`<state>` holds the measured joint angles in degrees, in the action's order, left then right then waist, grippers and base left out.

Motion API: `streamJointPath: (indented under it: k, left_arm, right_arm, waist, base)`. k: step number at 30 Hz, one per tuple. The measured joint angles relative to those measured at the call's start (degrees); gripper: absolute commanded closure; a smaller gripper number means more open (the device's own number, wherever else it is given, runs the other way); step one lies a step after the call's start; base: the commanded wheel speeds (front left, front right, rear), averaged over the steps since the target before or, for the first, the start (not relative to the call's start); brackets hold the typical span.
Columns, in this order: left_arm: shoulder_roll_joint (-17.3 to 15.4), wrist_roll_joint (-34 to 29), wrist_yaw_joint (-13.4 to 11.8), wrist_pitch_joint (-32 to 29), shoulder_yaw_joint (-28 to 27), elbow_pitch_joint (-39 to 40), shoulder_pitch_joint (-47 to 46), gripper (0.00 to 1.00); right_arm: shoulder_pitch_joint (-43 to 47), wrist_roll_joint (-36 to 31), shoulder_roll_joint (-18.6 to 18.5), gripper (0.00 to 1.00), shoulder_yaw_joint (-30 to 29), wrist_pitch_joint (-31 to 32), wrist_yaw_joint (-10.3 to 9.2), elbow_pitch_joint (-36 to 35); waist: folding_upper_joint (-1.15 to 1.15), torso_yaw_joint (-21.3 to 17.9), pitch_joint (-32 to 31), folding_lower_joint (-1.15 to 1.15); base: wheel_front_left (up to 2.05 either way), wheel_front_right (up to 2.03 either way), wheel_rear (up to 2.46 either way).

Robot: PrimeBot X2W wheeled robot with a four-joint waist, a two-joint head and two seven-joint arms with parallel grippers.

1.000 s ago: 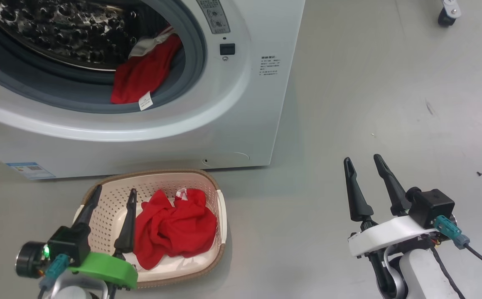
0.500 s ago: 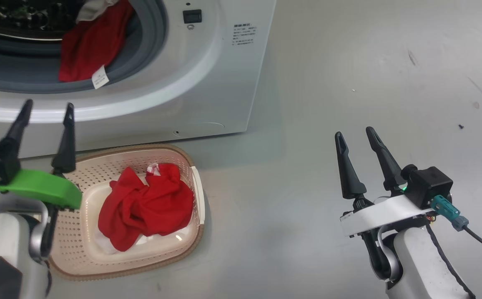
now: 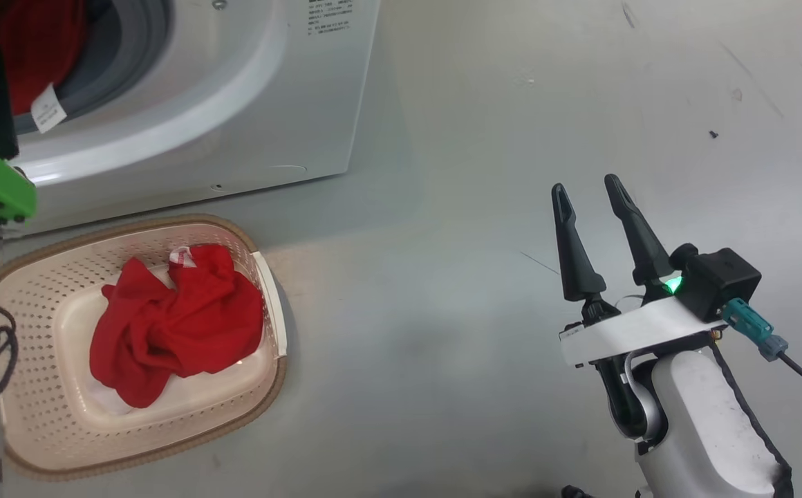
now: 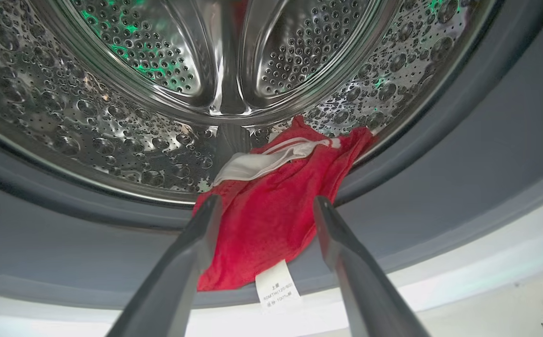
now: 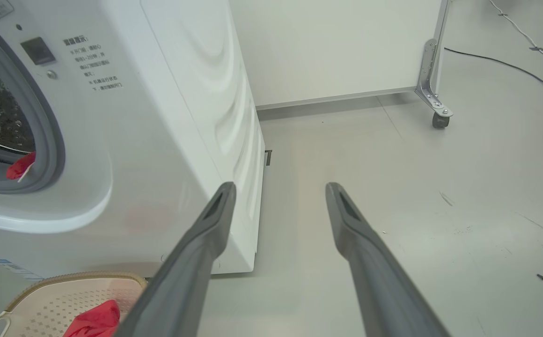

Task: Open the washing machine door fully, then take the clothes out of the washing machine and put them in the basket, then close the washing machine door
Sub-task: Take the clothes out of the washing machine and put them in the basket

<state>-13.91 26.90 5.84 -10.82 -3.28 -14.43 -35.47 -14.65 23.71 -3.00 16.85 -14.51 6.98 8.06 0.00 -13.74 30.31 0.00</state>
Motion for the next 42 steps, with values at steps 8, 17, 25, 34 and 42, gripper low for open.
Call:
streamJointPath:
  k: [8,17,25,34,42]
  left_arm:
    - [-1.56,5.49,0.04,-10.35,-1.47,-3.63,-7.66,0.0]
    - [-5.1,9.98,-0.21,-20.01,-4.7,-6.77,-14.27,0.0]
    - [-8.7,10.77,-1.34,-25.4,-6.0,-8.83,-19.95,0.0]
    - [-10.81,10.32,-1.46,-29.83,-4.3,-12.18,-22.69,0.0]
    - [-11.11,9.99,-1.45,-32.15,-3.05,-14.78,-25.49,0.0]
  right_arm:
    - [-2.71,1.86,0.16,0.0,0.69,0.0,0.0,-1.12]
    - [-4.1,4.5,0.21,0.0,1.99,0.0,-0.01,-1.88]
    - [-4.88,5.54,0.26,0.0,2.41,0.0,-0.12,-2.14]
    - [-6.15,6.6,0.36,0.0,3.23,0.0,-0.65,-2.45]
    - [-6.31,7.12,0.38,0.0,3.77,0.0,-1.14,-2.48]
  waist:
    - [0.0,-2.87,3.68,0.0]
    - [0.0,-5.51,6.54,0.0]
    - [0.0,-7.28,8.8,0.01]
    - [0.0,-8.69,10.61,0.01]
    - [0.0,-9.42,11.23,0.01]
  base:
    - [0.0,0.0,0.0]
    - [0.0,0.0,0.0]
    - [0.0,0.0,0.0]
    - [0.0,0.0,0.0]
    - [0.0,0.0,0.0]
